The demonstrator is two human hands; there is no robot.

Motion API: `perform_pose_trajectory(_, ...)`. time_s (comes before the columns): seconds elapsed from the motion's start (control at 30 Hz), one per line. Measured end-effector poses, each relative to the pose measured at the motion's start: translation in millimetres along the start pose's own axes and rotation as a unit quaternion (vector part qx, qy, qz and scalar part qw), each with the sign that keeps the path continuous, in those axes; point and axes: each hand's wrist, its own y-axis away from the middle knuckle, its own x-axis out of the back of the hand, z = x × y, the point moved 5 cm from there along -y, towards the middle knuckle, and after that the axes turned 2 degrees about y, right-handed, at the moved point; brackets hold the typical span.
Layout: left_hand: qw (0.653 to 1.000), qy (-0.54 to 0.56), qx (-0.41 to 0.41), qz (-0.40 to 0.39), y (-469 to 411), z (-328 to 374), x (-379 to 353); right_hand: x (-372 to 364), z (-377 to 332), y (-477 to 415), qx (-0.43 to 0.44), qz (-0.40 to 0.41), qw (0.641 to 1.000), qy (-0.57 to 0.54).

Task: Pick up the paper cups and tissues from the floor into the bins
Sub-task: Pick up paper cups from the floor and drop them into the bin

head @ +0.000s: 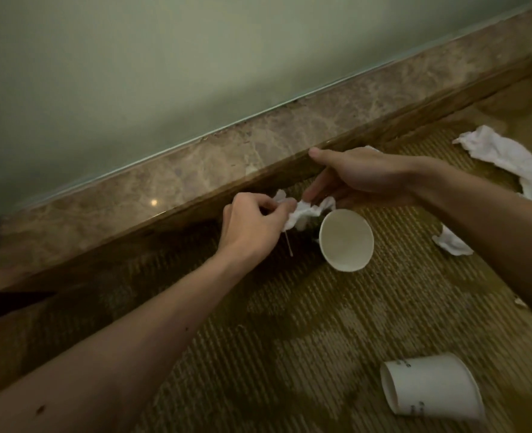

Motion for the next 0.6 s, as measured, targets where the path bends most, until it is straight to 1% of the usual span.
perform_pose_trajectory(0.1, 0.998, 0.065, -0.001, 0.021, 9, 1, 18, -16, -12, 9, 0.027, -0.018, 0.997, -0.068)
perform_pose_trajectory(0.2, 0.990, 0.134, -0.003, 0.031, 24, -1, 32, -40, -23, 21, 0.043, -0.049, 0.986, -0.151)
perform_pose_trajectory(0.3, 0.985, 0.170, 0.004, 0.029, 44, -8, 37, -70, -31, 31, 0.055, -0.064, 0.970, -0.229)
perform_pose_trajectory(0.4, 0.981, 0.191, -0.008, 0.018, 63, -15, 40, -95, -30, 40, 0.040, -0.075, 0.955, -0.285)
perform_pose_trajectory(0.47, 0.984, 0.176, -0.029, 0.023, 71, -18, 45, -103, -28, 47, 0.033, -0.091, 0.948, -0.303)
perform_pose_trajectory(0.53, 0.983, 0.180, -0.042, 0.017, 76, -19, 51, -104, -29, 55, 0.037, -0.092, 0.950, -0.295)
perform_pose_trajectory(0.6, 0.986, 0.159, -0.055, 0.009, 80, -22, 58, -100, -32, 58, 0.055, -0.059, 0.972, -0.220)
